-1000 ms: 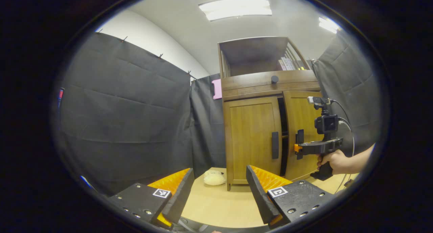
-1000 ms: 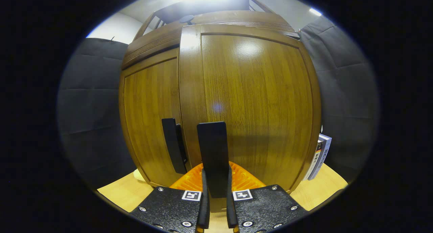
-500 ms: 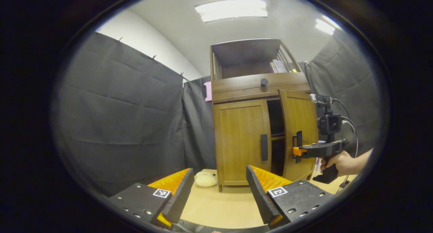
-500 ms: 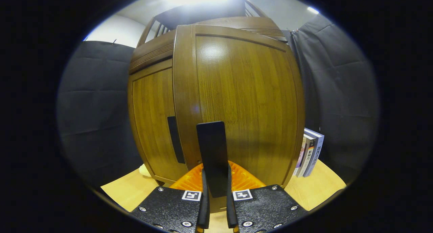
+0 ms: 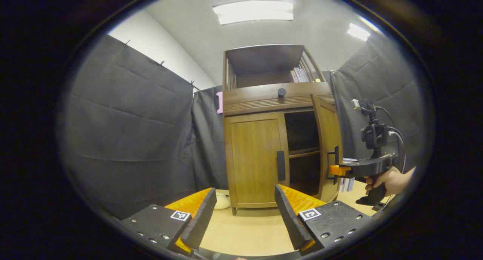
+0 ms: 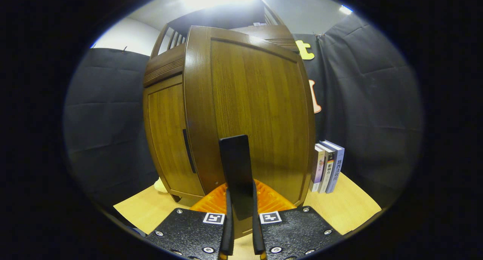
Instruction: Open the right door of the double-door shoe cabinet with the right hand, and open the left door with the left hand.
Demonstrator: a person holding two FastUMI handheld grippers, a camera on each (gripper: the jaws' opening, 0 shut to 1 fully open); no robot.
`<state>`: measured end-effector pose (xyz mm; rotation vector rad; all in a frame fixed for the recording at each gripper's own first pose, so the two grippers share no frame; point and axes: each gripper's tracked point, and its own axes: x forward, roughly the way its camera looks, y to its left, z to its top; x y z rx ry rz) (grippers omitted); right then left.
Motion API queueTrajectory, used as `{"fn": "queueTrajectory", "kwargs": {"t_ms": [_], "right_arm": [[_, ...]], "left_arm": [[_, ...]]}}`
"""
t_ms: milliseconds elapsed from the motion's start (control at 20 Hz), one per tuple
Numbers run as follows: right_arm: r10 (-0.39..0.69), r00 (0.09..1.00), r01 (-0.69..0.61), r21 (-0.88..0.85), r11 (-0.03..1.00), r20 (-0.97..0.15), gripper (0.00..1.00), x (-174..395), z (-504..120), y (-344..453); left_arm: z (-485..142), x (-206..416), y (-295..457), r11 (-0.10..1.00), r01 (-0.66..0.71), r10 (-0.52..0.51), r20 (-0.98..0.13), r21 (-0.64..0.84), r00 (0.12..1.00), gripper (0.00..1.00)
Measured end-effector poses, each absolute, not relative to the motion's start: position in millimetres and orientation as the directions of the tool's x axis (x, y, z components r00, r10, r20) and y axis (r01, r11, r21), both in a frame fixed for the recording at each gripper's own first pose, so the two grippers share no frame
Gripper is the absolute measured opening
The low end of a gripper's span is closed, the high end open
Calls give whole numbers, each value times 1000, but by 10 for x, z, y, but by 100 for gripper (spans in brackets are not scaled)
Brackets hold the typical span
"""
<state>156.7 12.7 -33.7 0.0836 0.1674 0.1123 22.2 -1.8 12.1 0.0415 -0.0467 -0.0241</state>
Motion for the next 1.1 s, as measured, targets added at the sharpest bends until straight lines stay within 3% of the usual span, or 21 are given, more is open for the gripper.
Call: {"fn": "queueTrajectory", "kwargs": {"t_ms": [1100], "right_arm": [[-95,982,112,98,989,-164,17,1046,-281,-864]], "left_arm": [[-13,301,-170,990,142,-142,34,-1,989,94]]}}
